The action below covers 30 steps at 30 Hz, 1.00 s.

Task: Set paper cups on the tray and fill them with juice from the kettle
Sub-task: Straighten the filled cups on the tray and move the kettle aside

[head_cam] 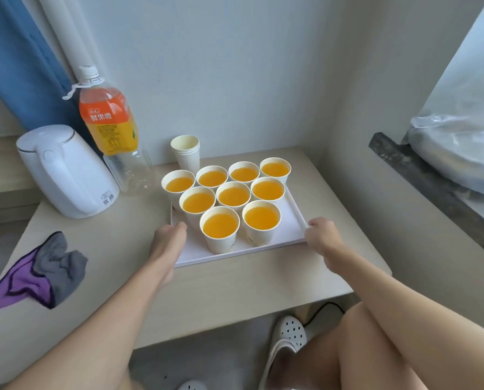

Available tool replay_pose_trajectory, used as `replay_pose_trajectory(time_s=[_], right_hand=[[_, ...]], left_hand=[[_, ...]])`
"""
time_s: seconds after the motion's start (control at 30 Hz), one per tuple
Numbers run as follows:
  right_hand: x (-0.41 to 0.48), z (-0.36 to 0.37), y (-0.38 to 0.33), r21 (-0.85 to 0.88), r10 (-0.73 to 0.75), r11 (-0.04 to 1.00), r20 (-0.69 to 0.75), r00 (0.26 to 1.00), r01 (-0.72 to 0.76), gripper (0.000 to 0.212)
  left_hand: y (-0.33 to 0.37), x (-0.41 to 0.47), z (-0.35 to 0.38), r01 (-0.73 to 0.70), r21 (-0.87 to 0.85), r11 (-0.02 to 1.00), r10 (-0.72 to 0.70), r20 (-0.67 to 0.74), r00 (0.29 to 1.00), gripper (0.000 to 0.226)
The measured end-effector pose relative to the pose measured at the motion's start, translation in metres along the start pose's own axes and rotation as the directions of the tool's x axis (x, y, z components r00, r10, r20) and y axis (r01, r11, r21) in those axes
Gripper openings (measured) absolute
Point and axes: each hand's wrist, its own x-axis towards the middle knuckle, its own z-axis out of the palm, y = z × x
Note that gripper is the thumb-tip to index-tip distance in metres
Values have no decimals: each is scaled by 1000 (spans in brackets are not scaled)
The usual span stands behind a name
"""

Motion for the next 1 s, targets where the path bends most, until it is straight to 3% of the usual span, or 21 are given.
replay_pose_trajectory(time_s=[0.13,0.27,0.5,0.9,1.0], right_hand=[[9,8,12,-136,-93,986,-4,996,92,18],[13,14,14,-332,-167,930,4,986,159,35],[21,19,15,-379,-231,902,-18,973,207,12],[44,12,23,-375,-236,911,-137,962,170,13],[52,10,25,-359,-228,920,-162,960,158,16]], left_hand=[[-2,5,0,1,-15,1000,-1,3,1000,17],[-5,6,-5,20,-41,999,-19,45,999,41],[-4,0,-13,43,-88,995,-33,112,993,66],[4,12,4,10,-117,993,11,176,984,62],[5,13,12,-16,-104,994,36,191,981,49]])
